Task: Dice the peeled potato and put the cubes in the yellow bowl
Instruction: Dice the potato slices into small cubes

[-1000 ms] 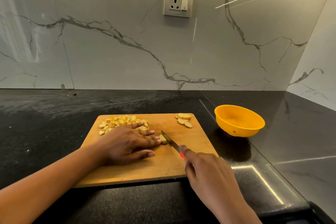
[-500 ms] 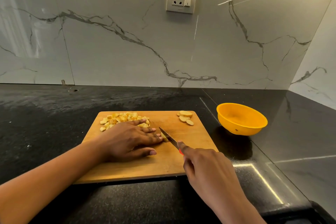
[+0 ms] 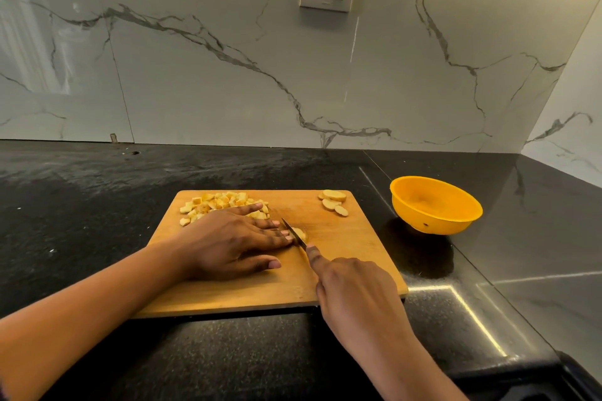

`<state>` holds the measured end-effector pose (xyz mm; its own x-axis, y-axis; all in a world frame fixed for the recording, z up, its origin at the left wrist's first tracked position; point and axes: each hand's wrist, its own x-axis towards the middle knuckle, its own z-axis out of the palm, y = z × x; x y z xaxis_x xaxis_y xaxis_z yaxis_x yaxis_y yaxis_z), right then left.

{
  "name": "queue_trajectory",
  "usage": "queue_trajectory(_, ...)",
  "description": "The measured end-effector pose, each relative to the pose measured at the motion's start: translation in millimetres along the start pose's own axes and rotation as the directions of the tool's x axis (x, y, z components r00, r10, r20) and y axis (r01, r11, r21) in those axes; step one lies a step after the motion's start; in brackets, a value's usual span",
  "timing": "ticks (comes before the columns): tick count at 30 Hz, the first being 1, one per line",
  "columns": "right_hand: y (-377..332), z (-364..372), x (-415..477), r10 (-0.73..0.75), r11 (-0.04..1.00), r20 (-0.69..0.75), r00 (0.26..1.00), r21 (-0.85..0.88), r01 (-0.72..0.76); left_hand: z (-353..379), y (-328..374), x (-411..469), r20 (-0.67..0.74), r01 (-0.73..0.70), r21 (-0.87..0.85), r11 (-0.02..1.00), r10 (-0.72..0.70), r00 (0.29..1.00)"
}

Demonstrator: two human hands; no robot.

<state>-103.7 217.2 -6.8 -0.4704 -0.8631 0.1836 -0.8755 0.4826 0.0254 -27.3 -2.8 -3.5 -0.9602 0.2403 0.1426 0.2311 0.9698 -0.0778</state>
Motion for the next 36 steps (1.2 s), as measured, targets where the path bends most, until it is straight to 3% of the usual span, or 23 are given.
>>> queue_trajectory(8, 8.4, -7.4, -31.3, 0.007, 0.997, -0.071, 0.997, 0.073, -0.002, -0.8, -0.3, 2.0, 0.02, 0.021, -0.002, 1.0, -0.021, 1.0)
queue_trajectory(16, 14.6, -27.8, -58.7, 0.049, 0.99, -0.051, 0.997, 0.135, -0.041, 2.9, -2.6, 3.3, 0.024, 0.047, -0.025, 0.999, -0.046, 0.999)
queue_trajectory(19, 21.8, -38.4, -69.6, 0.061, 0.99, -0.091, 0.994, 0.133, -0.048, 3.1, -0.3, 2.8, -0.095, 0.025, -0.088, 0.996, -0.033, 0.995)
queue_trajectory(22, 31.3, -42.1, -61.9, 0.137, 0.981, -0.253, 0.958, 0.171, -0.095, 1.3, -5.2, 9.2, -0.257, 0.026, -0.136, 0.99, -0.06, 0.964)
queue_trajectory(25, 42.7, -38.2, -34.7, 0.26, 0.954, -0.373, 0.891, 0.24, -0.178, -8.1, -6.3, 27.1, -0.098, 0.083, -0.192, 0.978, -0.103, 0.99)
queue_trajectory(29, 46.9, -29.3, -7.6, 0.317, 0.93, -0.374, 0.872, 0.301, -0.209, -19.6, -7.1, 47.9, 0.167, 0.188, -0.232, 0.954, -0.151, 0.974)
queue_trajectory(36, 44.4, -14.4, -11.8, 0.328, 0.925, -0.32, 0.889, 0.301, -0.233, -27.0, -11.2, 62.0, 0.24, 0.189, -0.293, 0.937, -0.119, 0.963)
